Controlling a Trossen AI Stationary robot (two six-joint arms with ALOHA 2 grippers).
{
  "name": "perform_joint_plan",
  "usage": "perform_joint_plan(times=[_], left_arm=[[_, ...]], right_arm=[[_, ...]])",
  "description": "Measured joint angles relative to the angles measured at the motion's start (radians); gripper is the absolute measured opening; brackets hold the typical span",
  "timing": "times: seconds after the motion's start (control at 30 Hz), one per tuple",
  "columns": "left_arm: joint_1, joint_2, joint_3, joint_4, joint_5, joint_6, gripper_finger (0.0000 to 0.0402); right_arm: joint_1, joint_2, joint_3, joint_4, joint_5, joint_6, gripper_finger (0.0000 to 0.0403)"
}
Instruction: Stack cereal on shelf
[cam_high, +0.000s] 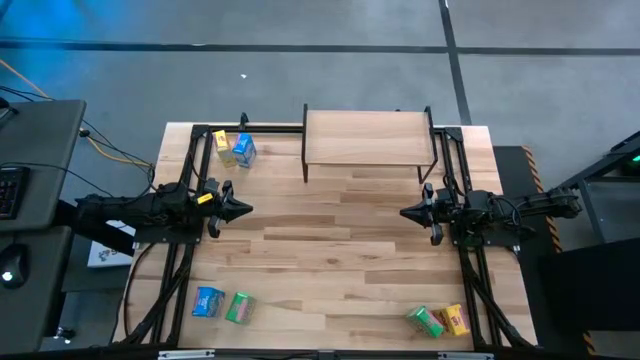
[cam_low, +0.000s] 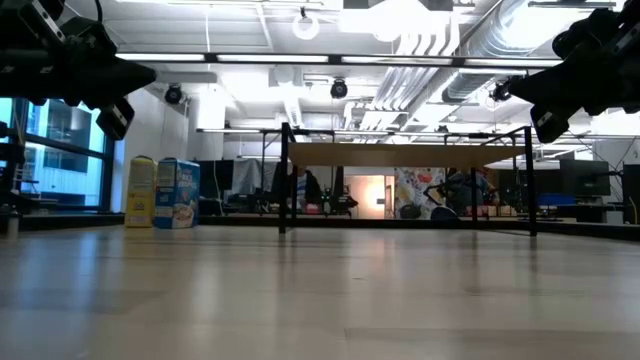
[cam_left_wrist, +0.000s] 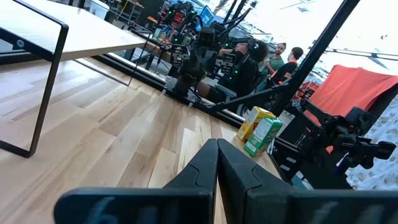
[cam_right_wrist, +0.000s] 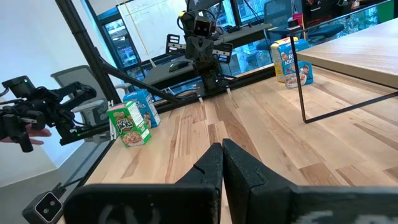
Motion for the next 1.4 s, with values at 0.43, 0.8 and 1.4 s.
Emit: perform_joint_plan(times=[0.43,0.8,1.4], left_arm=[[0.000,0.000,0.000,0.020,-0.001,0.000,0.0000],[0.010,0.021,0.001,0.300,-0.270,-0.052,0.0011],[0.381,0.609,0.725,-0.555,-0.391,-0.083,0.0261]], right_arm=[[0.000,0.000,0.000,0.000,0.000,0.000,0.0000],[0.000,0.000,0.000,0.000,0.000,0.000,0.0000],[0.000,0.000,0.000,0.000,0.000,0.000,0.0000]])
